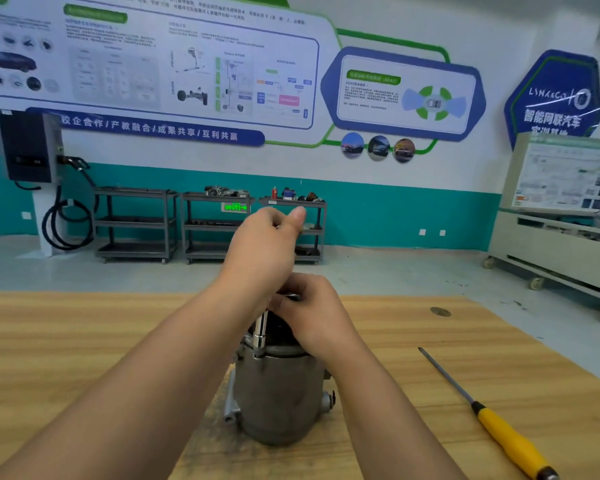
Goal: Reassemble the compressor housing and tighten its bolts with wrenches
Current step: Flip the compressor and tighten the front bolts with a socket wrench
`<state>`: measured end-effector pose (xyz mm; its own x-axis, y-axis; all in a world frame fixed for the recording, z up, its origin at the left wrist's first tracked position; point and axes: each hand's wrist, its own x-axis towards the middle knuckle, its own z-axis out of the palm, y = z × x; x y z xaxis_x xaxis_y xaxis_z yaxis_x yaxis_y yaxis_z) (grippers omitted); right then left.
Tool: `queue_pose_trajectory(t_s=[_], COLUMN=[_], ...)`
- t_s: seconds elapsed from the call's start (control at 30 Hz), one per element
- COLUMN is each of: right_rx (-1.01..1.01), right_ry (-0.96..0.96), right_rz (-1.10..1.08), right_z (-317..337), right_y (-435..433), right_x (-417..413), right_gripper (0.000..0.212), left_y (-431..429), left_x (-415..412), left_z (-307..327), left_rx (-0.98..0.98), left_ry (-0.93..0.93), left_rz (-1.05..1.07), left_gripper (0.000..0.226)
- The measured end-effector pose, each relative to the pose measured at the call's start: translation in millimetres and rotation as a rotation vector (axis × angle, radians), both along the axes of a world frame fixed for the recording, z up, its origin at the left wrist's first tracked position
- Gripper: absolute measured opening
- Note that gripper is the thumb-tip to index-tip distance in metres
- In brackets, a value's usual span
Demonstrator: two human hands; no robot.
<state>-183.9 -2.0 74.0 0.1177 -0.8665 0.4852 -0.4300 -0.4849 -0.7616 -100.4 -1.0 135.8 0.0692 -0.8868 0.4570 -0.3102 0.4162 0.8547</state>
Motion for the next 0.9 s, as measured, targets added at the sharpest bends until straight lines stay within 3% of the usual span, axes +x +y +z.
queue_pose_trajectory(t_s=[0.17,0.33,0.43,0.53,0.73,0.8,0.9], right_rx=[0.006,-0.068,-0.052,-0.014,0.008,0.005,-0.034], right_ry=[0.003,0.111,0.107,0.074,0.080,0.085,0.099], right_rz=[-0.057,-0.037,-0.048,-0.074,-0.066,-0.090,-0.123], right_z=[1.1,3.3,4.3,2.6,4.7,5.9,7.6], right_y=[1.2,2.4,3.8,3.3,5.7,7.6,9.3], right_x=[-0.7,1.1,1.8,2.0,3.2,4.3,7.4], right_gripper=[0.037,0.015,0.005,0.023,0.023,0.024,0.019], left_y=[-3.6,-10.9,-12.2,-11.9,-14.7,-13.2,-6.5], left_x=[-11.5,-14.6,-8.4,3.6,20.0,17.6,5.5], left_z=[-7.3,-12.4,-6.2,-1.9,1.0,0.6,-0.5], left_rx=[-0.132,-0.261,-0.161,0.009,0.128,0.124,0.022], left_ry=[0.050,0.170,0.192,0.205,0.202,0.237,0.153], left_rz=[0.119,0.147,-0.026,-0.267,-0.599,-0.562,-0.260], left_gripper=[0.042,0.045,0.047,0.053,0.051,0.047,0.039])
